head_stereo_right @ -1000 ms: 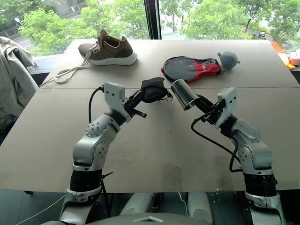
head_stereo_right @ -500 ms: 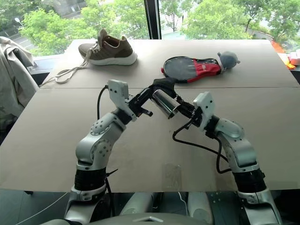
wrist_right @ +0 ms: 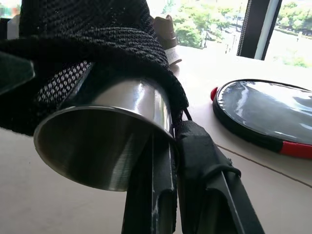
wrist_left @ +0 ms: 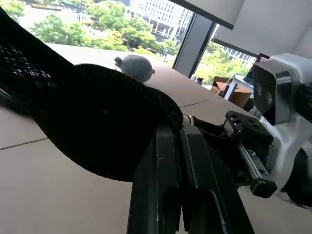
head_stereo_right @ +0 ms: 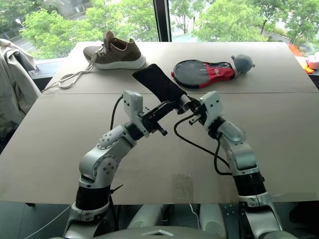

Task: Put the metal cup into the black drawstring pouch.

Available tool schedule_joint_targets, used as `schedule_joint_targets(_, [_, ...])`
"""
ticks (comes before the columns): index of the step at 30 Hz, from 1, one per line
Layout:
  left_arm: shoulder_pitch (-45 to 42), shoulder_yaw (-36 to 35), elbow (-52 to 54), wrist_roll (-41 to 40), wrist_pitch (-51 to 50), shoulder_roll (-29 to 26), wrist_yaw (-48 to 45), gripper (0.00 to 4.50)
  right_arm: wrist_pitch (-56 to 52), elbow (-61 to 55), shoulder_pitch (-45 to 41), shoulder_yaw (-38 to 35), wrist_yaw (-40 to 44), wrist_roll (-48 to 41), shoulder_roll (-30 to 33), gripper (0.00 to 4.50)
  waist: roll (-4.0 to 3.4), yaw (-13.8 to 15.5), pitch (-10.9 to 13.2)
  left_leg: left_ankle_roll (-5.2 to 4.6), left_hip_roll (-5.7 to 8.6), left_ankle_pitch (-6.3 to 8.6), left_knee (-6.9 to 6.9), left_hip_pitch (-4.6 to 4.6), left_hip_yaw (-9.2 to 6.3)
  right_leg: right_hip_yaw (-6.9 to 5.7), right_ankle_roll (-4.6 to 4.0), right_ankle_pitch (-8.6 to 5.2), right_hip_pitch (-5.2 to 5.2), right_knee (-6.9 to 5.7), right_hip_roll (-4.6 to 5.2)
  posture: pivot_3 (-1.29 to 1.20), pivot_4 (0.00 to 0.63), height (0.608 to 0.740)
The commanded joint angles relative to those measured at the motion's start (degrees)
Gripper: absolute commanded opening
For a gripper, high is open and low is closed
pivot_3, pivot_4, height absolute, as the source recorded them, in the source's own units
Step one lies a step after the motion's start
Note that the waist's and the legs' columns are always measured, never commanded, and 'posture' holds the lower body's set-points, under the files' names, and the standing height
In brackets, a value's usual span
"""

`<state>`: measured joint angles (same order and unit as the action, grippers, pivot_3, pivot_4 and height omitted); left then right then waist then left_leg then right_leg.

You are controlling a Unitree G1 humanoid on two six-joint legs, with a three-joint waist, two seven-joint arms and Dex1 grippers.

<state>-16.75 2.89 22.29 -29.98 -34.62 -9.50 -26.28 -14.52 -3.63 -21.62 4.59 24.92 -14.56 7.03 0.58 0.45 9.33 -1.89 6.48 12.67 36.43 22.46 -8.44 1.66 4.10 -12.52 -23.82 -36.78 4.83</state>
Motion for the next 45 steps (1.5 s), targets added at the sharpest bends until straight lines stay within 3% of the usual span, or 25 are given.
schedule_joint_targets(1, [-0.27, 0.68, 2.90, -1.61, 0.24, -0.14, -0.78, 0.00, -5.65, -2.46, -0.64, -5.36, -4.58, -11.20, -8.03, 0.03, -0.01, -0.01, 0.00, 0.01, -0.01, 0.00, 0.00, 0.00, 0.00, 0.02, -0.01, 0.00, -0.03, -0.01, -0.01, 0.00, 0.150, 0.736])
schedule_joint_targets(4, [-0.10, 0.83, 2.68, -1.81, 0.36, -0.19, -0.78, 0.00, -14.70, -3.74, -0.35, -11.64, -9.27, -24.41, -14.44, 0.03, -0.01, 0.22, 0.00, 0.00, -0.01, 0.00, -0.02, 0.00, 0.00, 0.04, -0.02, 0.01, -0.03, -0.01, -0.01, 0.00, 0.150, 0.736])
schedule_joint_targets(6, [0.10, 1.03, 2.91, -2.14, 0.19, -0.07, -0.72, 0.00, -17.92, -4.45, -0.13, -13.16, -11.07, -27.94, -15.53, 0.03, -0.03, 0.25, 0.01, 0.00, 0.01, 0.01, -0.03, 0.02, -0.04, 0.03, -0.02, 0.01, -0.04, 0.00, 0.00, 0.00, 0.150, 0.736])
schedule_joint_targets(8, [0.25, 1.24, 3.15, -2.42, 0.03, 0.00, -0.72, 0.00, -15.77, -4.53, -0.14, -9.79, -9.79, -22.29, -12.76, 0.03, -0.04, 0.19, 0.01, -0.01, 0.03, 0.01, -0.04, 0.04, -0.02, 0.04, -0.02, 0.01, -0.07, 0.00, 0.01, 0.00, 0.150, 0.736])
schedule_joint_targets(13, [-0.52, 1.29, 3.36, -3.45, -0.24, 0.95, -0.05, 0.00, 7.24, 1.09, -3.07, 8.02, -4.94, 7.61, 1.88, 0.03, -0.04, -0.73, 0.01, -0.01, 0.05, 0.00, -0.05, 0.03, 0.05, 0.03, 0.00, 0.00, -0.10, 0.00, -0.01, 0.00, 0.150, 0.736])
schedule_joint_targets(15, [-1.34, 1.07, 3.28, -4.34, -0.63, 1.79, 0.39, 0.00, 13.15, 4.09, -5.31, 11.54, -5.40, 15.07, 4.74, 0.03, -0.04, -1.34, 0.01, 0.01, 0.04, -0.01, -0.05, 0.02, 0.08, 0.05, 0.00, 0.00, -0.09, -0.02, -0.02, 0.00, 0.150, 0.736])
schedule_joint_targets(18, [-1.57, 1.12, 3.52, -5.42, -1.95, 2.67, 0.96, 0.00, 14.40, 5.98, -6.91, 12.69, -5.33, 17.82, 5.01, 0.03, -0.01, -1.36, 0.00, 0.01, 0.02, -0.01, -0.05, -0.02, 0.09, 0.08, 0.00, 0.01, -0.08, -0.03, -0.04, 0.00, 0.150, 0.736])
schedule_joint_targets(21, [-1.13, 1.52, 4.20, -6.20, -2.98, 2.82, 0.97, 0.00, 8.74, 4.38, -6.55, 9.01, -6.38, 13.21, 1.36, 0.03, 0.00, -1.26, 0.00, 0.02, 0.00, -0.01, -0.05, -0.01, 0.06, 0.09, -0.01, 0.01, -0.07, -0.03, -0.05, 0.00, 0.150, 0.736])
schedule_joint_targets(22, [-0.86, 1.13, 4.09, -6.34, -3.00, 3.04, 1.37, 0.00, 3.43, 2.42, -5.80, 6.45, -6.67, 8.58, -0.82, 0.70, 0.00, -1.25, 0.00, 0.01, 0.00, -0.01, -0.05, -0.01, 0.06, 0.10, -0.01, 0.01, -0.08, -0.02, -0.05, 0.00, 0.150, 0.736])
schedule_joint_targets(24, [-0.76, 0.06, 3.33, -6.29, -2.85, 3.51, 2.37, 0.00, -2.73, -0.42, -4.70, 3.75, -5.76, 3.64, -2.48, 1.44, -0.01, -1.13, 0.00, 0.01, -0.01, -0.01, -0.05, 0.01, 0.04, 0.11, -0.02, 0.01, -0.08, -0.02, -0.05, 0.00, 0.150, 0.736])
schedule_joint_targets(26, [-1.77, -1.70, 1.26, -5.65, -2.45, 4.20, 4.31, 0.00, -6.83, -3.17, -3.76, 2.75, -4.33, 1.79, -1.42, 2.21, -0.01, -1.06, 0.00, 0.01, 0.00, 0.00, -0.05, 0.02, 0.03, 0.11, -0.02, 0.01, -0.08, 0.00, -0.03, 0.00, 0.150, 0.736])
schedule_joint_targets(27, [-2.62, -2.38, -0.36, -4.43, -2.33, 4.42, 6.05, 0.00, -10.63, -5.51, -2.94, 2.15, -2.69, -0.96, -0.28, 2.36, -0.01, -0.74, 0.00, 0.01, 0.01, 0.00, -0.05, 0.03, 0.03, 0.11, -0.02, 0.01, -0.08, 0.00, -0.03, 0.00, 0.150, 0.736])
schedule_joint_targets(28, [-3.65, -2.91, -2.42, -2.52, -2.07, 4.51, 8.32, 0.00, -15.55, -8.52, -1.92, 1.31, -0.60, -4.46, 1.58, 2.99, -0.01, -0.56, 0.00, 0.00, 0.04, 0.00, -0.04, 0.04, 0.00, 0.07, -0.01, 0.01, -0.07, 0.00, 0.00, 0.00, 0.150, 0.736])
schedule_joint_targets(30, [-4.95, -3.89, -4.90, -1.12, -1.70, 4.99, 10.86, 0.00, -22.09, -12.68, -0.73, 0.25, 2.52, -8.53, 5.39, 3.06, -0.01, -0.07, 0.00, -0.01, 0.05, 0.00, 0.00, 0.06, -0.03, 0.02, -0.01, 0.01, -0.04, 0.03, 0.01, 0.00, 0.150, 0.736])
schedule_joint_targets(34, [-6.95, -7.94, -6.65, -3.67, -1.75, 6.99, 13.17, 0.00, -26.38, -17.56, 2.01, -1.92, 12.58, -12.62, 18.91, 3.06, 0.02, 0.24, 0.02, -0.05, 0.06, 0.03, 0.00, 0.11, -0.03, -0.04, 0.00, 0.00, -0.05, 0.06, 0.03, 0.00, 0.150, 0.736])
schedule_joint_targets(39, [-8.90, -10.27, -5.28, -7.27, -3.78, 7.32, 13.43, 0.00, -23.22, -16.29, 3.34, -5.63, 19.10, -16.04, 24.26, 3.06, 0.07, 0.12, 0.04, -0.03, 0.01, 0.01, 0.00, 0.16, -0.02, -0.07, 0.01, 0.00, -0.07, 0.07, 0.04, 0.00, 0.150, 0.736])
schedule_joint_targets(41, [-9.72, -11.36, -5.30, -9.24, -4.71, 7.43, 13.74, 0.00, -19.40, -13.57, 3.42, -4.12, 19.77, -12.48, 25.32, 3.06, 0.09, 0.16, 0.05, -0.04, 0.01, 0.02, 0.01, 0.16, 0.01, -0.07, 0.02, -0.01, -0.06, 0.07, 0.05, 0.00, 0.150, 0.736])
schedule_joint_targets(45, [-12.82, -14.73, -5.90, -15.44, -7.27, 7.56, 14.72, 0.00, -3.51, -1.87, 0.00, 3.45, 14.37, 2.90, 23.22, 3.06, 0.19, 0.21, 0.09, -0.01, 0.02, 0.00, 0.10, 0.16, 0.03, -0.07, 0.03, 0.00, -0.05, 0.06, 0.05, 0.00, 0.150, 0.736])
